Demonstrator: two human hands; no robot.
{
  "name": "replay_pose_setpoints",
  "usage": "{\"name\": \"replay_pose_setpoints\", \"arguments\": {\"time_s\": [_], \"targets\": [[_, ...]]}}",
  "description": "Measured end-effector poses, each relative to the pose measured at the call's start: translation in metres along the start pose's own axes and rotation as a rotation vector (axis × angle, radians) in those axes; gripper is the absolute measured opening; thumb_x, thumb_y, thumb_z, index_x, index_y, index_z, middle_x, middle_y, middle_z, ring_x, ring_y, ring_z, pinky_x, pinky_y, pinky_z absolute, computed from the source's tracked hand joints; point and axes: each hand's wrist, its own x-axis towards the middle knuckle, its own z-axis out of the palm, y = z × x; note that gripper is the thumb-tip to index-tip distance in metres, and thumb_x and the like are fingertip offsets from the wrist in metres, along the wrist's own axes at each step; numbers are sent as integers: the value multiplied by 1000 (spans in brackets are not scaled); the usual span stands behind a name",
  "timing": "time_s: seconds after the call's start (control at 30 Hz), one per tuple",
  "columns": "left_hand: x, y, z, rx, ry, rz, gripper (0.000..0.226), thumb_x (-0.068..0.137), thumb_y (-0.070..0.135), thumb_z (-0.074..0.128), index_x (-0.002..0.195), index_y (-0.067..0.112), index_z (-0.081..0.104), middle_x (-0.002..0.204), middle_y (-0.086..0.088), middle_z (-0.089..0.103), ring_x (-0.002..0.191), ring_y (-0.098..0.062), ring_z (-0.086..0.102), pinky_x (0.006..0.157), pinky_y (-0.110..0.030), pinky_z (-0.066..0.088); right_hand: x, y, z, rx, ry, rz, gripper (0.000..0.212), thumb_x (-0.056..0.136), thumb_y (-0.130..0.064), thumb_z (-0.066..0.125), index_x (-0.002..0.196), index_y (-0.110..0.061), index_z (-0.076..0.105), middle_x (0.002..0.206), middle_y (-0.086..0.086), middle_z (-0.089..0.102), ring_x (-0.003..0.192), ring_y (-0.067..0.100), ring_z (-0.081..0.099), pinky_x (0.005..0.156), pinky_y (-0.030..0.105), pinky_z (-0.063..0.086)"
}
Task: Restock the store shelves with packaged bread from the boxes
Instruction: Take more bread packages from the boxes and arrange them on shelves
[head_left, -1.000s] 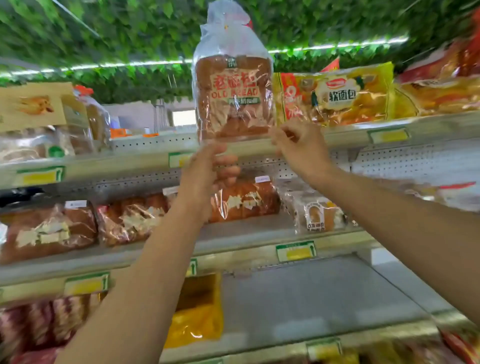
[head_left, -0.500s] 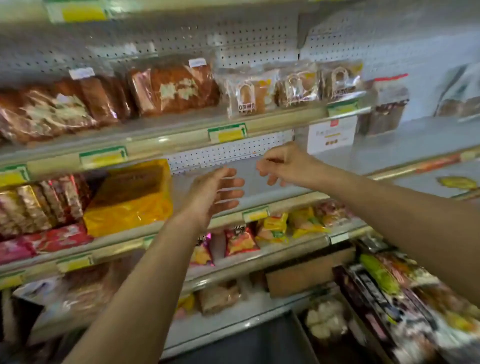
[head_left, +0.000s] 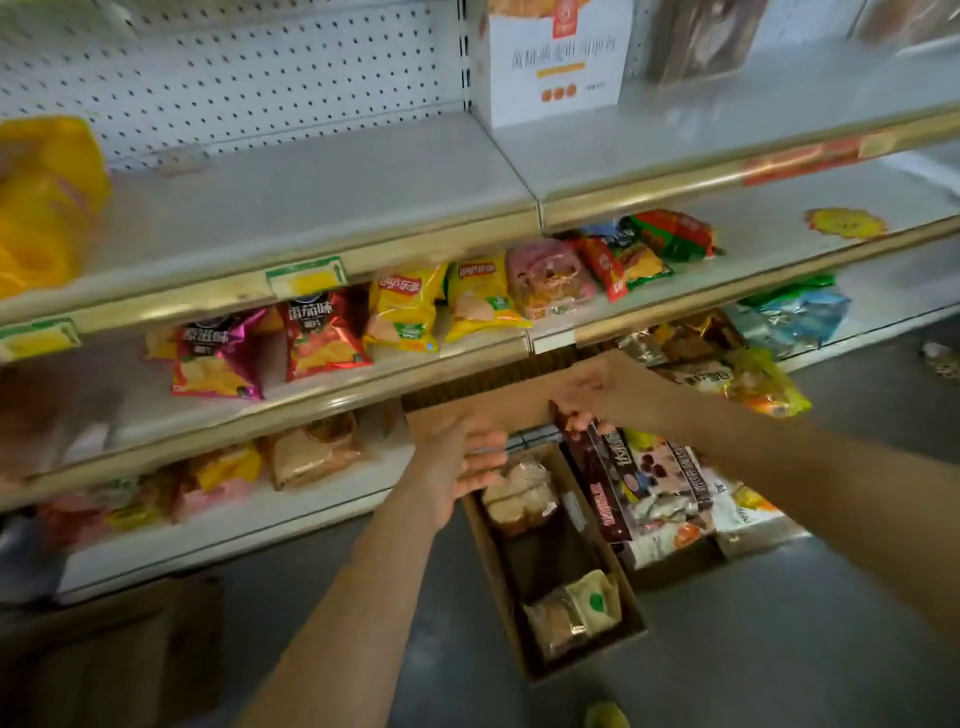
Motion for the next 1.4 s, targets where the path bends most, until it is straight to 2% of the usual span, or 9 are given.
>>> {"name": "replay_pose_setpoints", "arguments": {"time_s": [0.13, 0.43, 0.6, 0.7, 0.83, 0.93, 1.1, 1.23, 1.4], "targets": [[44, -72, 39, -116, 14, -145, 21, 103, 25, 48, 87, 15, 58, 81, -2, 60, 70, -16, 53, 61, -28, 40, 22, 90, 17, -1, -108, 90, 21, 97, -23, 58, 108, -8, 69, 104, 9, 70, 83, 14, 69, 72, 28, 57], [187, -194, 16, 71, 184, -286, 16, 105, 26, 43, 98, 20, 55, 93, -1, 64, 83, -17, 61, 78, -35, 50, 106, 254, 130, 84, -142, 331, 44, 88, -14, 68, 129, -8, 54, 114, 10, 60, 93, 15, 55, 59, 11, 43], [303, -263, -1, 142, 206, -299, 9, 100, 16, 52, 109, 14, 53, 90, -2, 58, 74, -15, 53, 71, -33, 45, 173, 335, 189, 72, -106, 394, 55, 84, -7, 71, 134, -9, 49, 121, 7, 56, 103, 22, 55, 88, 37, 51], [362, -302, 1, 210, 249, -207, 26, 95, 10, 62, 114, 20, 48, 109, -4, 55, 91, -21, 56, 76, -36, 48, 210, 371, 222, 110, -21, 398, 52, 85, -3, 69, 133, -7, 50, 110, 3, 48, 92, 18, 49, 81, 40, 53], [427, -352, -11, 463, 307, 40, 69, 70, 24, 86, 129, 13, 52, 131, -4, 56, 118, -22, 55, 103, -43, 47, 256, 417, 260, 153, 100, 335, 88, 73, -12, 81, 145, -28, 34, 128, -2, 45, 104, 22, 54, 69, 36, 55], [441, -355, -13, 718, 297, 157, 90, 68, 35, 88, 145, 27, 42, 139, 1, 41, 125, -18, 40, 110, -40, 38, 286, 438, 276, 122, 49, 327, 106, 66, -26, 89, 150, -31, 25, 146, 2, 32, 133, 26, 41, 98, 35, 44], [471, -371, -17, 645, 334, 301, 54, 76, 26, 84, 126, 24, 65, 136, -1, 50, 122, -17, 51, 108, -37, 44, 319, 453, 291, 170, 177, 227, 73, 70, -22, 86, 135, -24, 52, 142, 2, 36, 118, 15, 49, 94, 29, 46], [479, -377, -17, 612, 411, 335, 17, 80, 20, 81, 97, 22, 76, 121, 5, 64, 110, -18, 61, 97, -34, 52, 328, 461, 292, 133, 291, 150, 32, 80, -3, 72, 96, -29, 65, 121, 7, 59, 105, 28, 61, 91, 49, 51], [466, -357, -15, 550, 445, 323, 33, 82, 12, 77, 77, 42, 63, 112, 6, 65, 107, -25, 62, 94, -46, 53, 316, 438, 271, 44, 267, 153, 20, 83, 2, 58, 91, -12, 70, 105, 0, 63, 94, 26, 62, 80, 48, 54]]}}
